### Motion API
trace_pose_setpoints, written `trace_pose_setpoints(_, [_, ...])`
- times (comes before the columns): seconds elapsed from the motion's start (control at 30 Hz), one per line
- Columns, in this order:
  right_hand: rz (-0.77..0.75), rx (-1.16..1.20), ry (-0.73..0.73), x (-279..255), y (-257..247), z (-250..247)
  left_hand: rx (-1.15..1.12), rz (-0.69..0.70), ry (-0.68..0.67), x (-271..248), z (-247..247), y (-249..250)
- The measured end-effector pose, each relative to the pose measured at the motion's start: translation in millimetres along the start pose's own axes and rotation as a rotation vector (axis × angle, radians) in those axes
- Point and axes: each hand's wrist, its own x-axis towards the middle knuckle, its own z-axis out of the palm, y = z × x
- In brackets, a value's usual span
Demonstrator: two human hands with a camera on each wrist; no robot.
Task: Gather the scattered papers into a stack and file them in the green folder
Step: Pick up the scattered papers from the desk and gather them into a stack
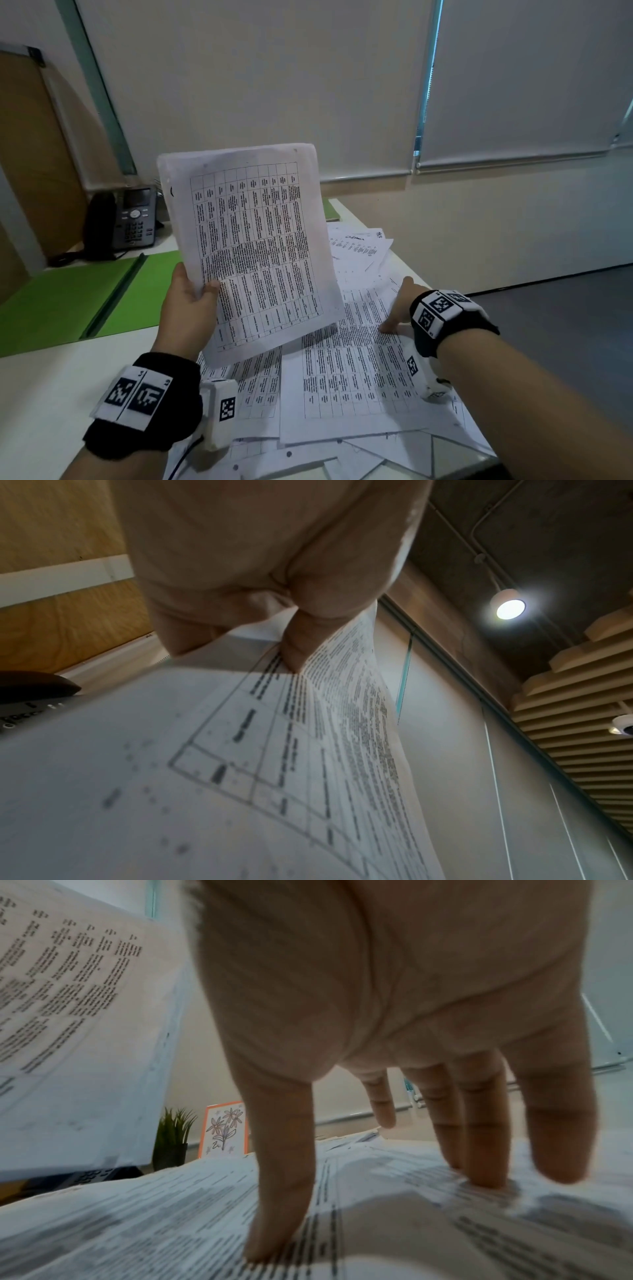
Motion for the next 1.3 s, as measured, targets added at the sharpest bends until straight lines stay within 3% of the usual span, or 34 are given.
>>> trace_pose_setpoints(0.2, [0.006,-0.039,0.048,4,3,2,-0.002,-0.025,0.012,-2,4,-2])
trace_pose_setpoints(0.4, [-0.057,-0.114,-0.025,23,5,7,-0.009,-0.023,0.013,-3,7,0])
trace_pose_setpoints(0.57, [-0.052,-0.081,0.020,-5,-4,-2,0.003,-0.030,0.013,-3,8,-3])
trace_pose_setpoints(0.7, [-0.054,-0.074,0.003,20,-9,11,0.016,-0.048,0.027,-4,4,-6])
trace_pose_setpoints(0.8, [-0.077,-0.088,0.094,9,-4,7,0.004,-0.049,0.034,-4,2,-6])
trace_pose_setpoints(1.03, [-0.151,-0.078,0.060,2,11,-6,-0.014,-0.041,0.031,-6,-1,-4])
trace_pose_setpoints(1.17, [-0.217,0.199,0.221,3,14,-11,0.002,-0.046,0.052,-4,-4,-7])
trace_pose_setpoints(1.3, [-0.301,0.804,0.367,-1,19,-20,0.003,-0.037,0.101,-4,-11,-3])
